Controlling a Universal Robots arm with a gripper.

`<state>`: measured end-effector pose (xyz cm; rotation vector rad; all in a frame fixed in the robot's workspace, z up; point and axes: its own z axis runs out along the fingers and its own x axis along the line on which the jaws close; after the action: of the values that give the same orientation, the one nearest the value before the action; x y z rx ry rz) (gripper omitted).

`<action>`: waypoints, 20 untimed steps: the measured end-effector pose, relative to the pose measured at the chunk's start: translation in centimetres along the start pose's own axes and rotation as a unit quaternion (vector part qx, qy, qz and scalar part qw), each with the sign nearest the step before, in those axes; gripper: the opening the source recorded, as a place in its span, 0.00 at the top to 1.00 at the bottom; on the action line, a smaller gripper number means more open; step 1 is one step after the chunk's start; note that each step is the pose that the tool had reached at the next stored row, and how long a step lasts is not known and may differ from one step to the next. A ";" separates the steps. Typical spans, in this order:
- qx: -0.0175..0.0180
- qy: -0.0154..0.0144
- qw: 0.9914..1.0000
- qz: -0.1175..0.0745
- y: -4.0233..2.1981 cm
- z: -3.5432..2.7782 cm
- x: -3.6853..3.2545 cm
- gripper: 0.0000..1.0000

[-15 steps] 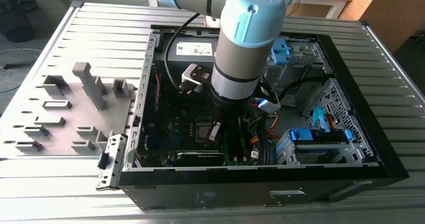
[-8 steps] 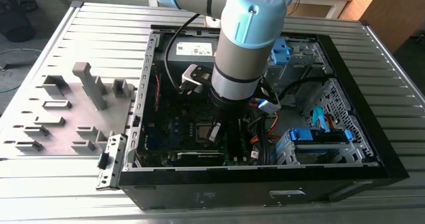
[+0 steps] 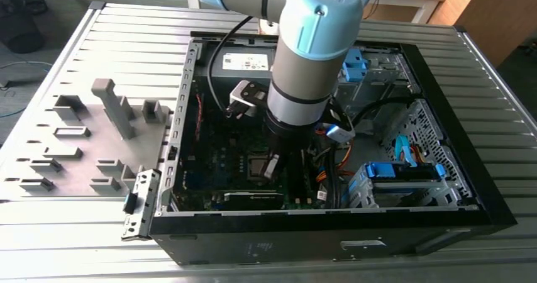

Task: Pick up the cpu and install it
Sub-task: 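Install the first cpu locking lever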

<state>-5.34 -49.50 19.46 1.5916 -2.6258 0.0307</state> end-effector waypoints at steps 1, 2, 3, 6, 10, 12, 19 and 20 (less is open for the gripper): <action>0.000 0.000 1.000 0.000 0.00 -0.18 0.01 0.89; 0.000 0.000 1.000 0.000 0.00 -0.36 0.03 0.89; 0.000 -0.001 1.000 0.000 0.01 -0.55 0.04 0.89; -0.001 -0.001 1.000 0.000 0.02 -1.10 0.09 0.89; -0.005 -0.009 1.000 -0.001 0.02 -1.16 0.09 0.89; -0.007 -0.014 1.000 -0.001 0.02 -1.17 0.09 0.89; -0.015 -0.012 1.000 -0.001 -0.04 -1.18 0.06 0.89; -0.020 -0.010 1.000 -0.001 -0.06 -1.18 0.05 0.89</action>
<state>-5.25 -49.50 20.64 1.5918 -2.6224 -0.0377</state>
